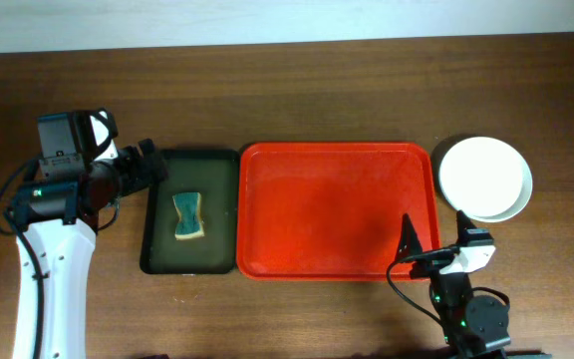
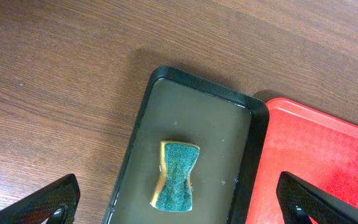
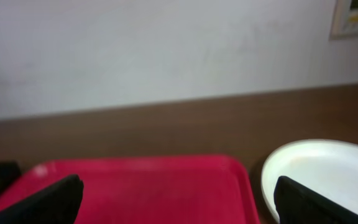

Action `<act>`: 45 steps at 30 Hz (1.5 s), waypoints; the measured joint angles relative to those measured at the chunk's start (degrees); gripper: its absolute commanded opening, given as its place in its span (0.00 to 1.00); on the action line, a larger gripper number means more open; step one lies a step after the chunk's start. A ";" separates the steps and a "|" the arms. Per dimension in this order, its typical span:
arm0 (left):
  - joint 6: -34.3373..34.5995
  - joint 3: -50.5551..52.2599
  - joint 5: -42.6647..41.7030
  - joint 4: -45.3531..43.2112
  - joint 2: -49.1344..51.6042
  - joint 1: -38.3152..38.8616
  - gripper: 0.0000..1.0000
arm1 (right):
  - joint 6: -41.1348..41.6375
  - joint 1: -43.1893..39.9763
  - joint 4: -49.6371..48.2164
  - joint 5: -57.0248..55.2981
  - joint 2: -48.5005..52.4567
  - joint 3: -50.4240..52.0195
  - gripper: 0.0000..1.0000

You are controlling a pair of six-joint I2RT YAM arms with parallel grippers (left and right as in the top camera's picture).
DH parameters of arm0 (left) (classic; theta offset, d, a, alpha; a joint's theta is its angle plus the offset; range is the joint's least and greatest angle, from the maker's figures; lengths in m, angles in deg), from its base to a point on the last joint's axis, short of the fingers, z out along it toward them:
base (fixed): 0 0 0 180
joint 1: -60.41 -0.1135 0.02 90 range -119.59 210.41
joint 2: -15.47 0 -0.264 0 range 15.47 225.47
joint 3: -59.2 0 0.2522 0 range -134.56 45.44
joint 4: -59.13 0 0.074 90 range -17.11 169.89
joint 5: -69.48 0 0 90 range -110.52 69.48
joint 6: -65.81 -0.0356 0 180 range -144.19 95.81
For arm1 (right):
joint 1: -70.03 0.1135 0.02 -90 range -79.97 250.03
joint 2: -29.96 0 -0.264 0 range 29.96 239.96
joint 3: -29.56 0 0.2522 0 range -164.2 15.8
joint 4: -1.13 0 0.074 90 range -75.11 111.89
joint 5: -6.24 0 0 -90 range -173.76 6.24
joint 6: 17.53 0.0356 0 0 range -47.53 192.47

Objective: Clean dirty plates on tray and stack at the side

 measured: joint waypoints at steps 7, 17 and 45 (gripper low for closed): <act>0.00 0.00 0.00 -0.04 0.00 0.00 0.99 | -8.92 0.00 1.75 1.68 0.00 -0.02 0.98; 0.00 0.00 0.00 -0.04 0.00 0.00 0.99 | -16.31 -0.04 2.12 4.79 0.00 -0.02 0.98; 0.00 0.00 0.00 -0.04 0.00 0.00 0.99 | -16.94 -0.55 2.16 5.01 0.00 -0.02 0.98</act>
